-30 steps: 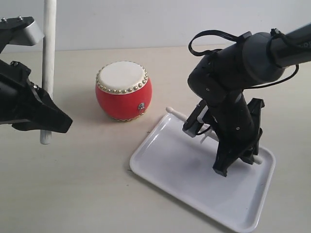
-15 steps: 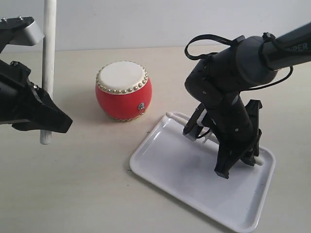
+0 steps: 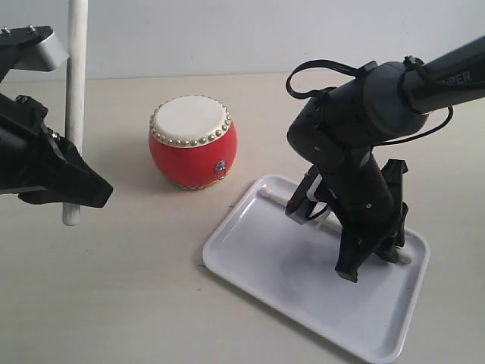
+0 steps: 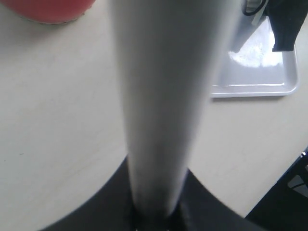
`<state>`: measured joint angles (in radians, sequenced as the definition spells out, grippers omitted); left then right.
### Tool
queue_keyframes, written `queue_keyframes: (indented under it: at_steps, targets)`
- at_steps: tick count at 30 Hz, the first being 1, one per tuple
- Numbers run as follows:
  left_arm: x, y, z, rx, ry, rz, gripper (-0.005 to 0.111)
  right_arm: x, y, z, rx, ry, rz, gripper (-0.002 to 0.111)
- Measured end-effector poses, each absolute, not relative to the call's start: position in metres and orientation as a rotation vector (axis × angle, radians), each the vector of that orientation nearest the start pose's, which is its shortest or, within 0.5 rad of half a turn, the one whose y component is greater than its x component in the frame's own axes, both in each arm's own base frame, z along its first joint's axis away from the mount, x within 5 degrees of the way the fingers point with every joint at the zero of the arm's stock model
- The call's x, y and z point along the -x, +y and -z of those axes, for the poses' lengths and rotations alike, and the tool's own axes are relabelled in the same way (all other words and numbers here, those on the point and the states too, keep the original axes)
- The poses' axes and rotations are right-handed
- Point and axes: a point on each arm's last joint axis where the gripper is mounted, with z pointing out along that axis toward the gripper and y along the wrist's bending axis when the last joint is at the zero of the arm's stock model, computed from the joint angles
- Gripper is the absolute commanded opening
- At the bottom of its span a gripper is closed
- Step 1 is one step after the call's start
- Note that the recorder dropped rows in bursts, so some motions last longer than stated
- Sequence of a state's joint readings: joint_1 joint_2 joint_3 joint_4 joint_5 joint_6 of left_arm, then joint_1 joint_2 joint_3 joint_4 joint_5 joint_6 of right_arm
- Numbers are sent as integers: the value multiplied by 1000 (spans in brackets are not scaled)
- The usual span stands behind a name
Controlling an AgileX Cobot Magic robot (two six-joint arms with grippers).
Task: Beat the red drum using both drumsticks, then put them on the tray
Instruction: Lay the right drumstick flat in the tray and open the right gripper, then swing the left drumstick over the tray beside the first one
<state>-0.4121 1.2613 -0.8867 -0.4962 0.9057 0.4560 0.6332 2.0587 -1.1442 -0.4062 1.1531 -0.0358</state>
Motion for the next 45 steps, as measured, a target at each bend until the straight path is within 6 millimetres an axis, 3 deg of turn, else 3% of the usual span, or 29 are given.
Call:
queue_keyframes:
  at_steps: [8,11,14,17,21,25,35,40,45]
  targets:
    - [-200,-126,-278,-812,2573,625,0,-278,163,-109,1438,3032,768,29]
    - [-199,-129,-280,-759,2572,698,0,-278,163,-121,1358,3037,755,29]
    - [-200,-134,-283,-677,2548,790,0,-275,163,-148,1216,3008,663,29]
    - [-199,-140,-281,-551,2523,921,0,-264,164,-183,1078,2952,453,29]
    - [-187,-156,-266,-358,2473,1169,0,-243,159,-222,949,2848,201,29]
    - [-167,-178,-246,-169,2404,1320,0,-222,147,-252,887,2731,96,29]
    - [-137,-208,-234,257,2436,1191,0,-185,117,-311,800,2491,9,29]
    - [-125,-234,-229,418,2462,1162,0,-176,112,-322,774,2448,-26,29]
    - [-128,-270,-215,549,2485,1124,0,-173,111,-325,763,2443,-47,29]
